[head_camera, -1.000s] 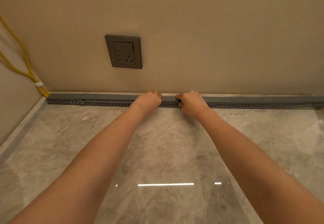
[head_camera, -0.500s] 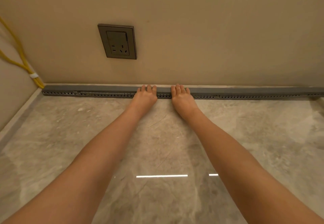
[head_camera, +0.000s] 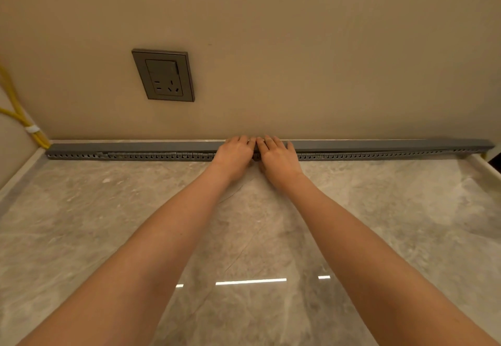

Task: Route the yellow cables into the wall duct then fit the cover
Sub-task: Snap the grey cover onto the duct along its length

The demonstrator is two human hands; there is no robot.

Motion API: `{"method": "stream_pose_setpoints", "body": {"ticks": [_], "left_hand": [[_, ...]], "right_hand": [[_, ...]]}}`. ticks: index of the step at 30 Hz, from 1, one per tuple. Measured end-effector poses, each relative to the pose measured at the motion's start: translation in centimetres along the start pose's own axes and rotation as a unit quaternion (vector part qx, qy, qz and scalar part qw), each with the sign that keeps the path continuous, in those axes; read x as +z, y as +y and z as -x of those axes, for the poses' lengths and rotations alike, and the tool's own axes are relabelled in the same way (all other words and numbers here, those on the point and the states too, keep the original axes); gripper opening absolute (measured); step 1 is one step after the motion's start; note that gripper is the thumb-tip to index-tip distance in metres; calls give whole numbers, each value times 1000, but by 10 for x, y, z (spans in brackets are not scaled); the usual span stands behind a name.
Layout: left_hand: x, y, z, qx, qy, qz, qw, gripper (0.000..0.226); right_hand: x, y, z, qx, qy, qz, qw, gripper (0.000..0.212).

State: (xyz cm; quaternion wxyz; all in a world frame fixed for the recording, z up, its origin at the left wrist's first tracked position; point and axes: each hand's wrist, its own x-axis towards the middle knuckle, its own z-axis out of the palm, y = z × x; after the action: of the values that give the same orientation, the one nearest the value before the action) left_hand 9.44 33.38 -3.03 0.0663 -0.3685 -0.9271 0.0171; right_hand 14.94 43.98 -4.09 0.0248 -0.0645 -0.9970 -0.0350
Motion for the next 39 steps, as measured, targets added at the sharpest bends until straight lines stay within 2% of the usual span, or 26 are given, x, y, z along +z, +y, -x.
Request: {"method": "stream_pose_setpoints", "body": {"ticks": [8,13,17,22,26,29,31,35,39], "left_hand": [[-2,28,-10,12,5,80,997,55],[-4,59,-26,38,-1,83,996,53],[-4,71,-37,29,2,76,997,40],[2,70,-40,43,1,43,998,37],[4,71,-43,31,-1,20,999,33],[4,74,-45,14,-3,18,1000,34],[4,74,-46,11,0,19,1000,33],[-1,76,-43,8,10,12,1000,32],[-1,80,-41,8,18,3,1000,35]], "right_hand": [[-1,25,5,53,-4,0,999,59],[-3,62,18,88,1,6,996,44],[8,80,13,50,38,65,996,46],[19,86,5,4,50,120,991,41],[15,82,-2,-8,27,113,993,21],[1,77,3,5,0,106,994,31],[4,82,4,0,15,79,997,40],[2,77,8,30,39,75,996,36],[2,77,7,17,32,43,998,41]]}}
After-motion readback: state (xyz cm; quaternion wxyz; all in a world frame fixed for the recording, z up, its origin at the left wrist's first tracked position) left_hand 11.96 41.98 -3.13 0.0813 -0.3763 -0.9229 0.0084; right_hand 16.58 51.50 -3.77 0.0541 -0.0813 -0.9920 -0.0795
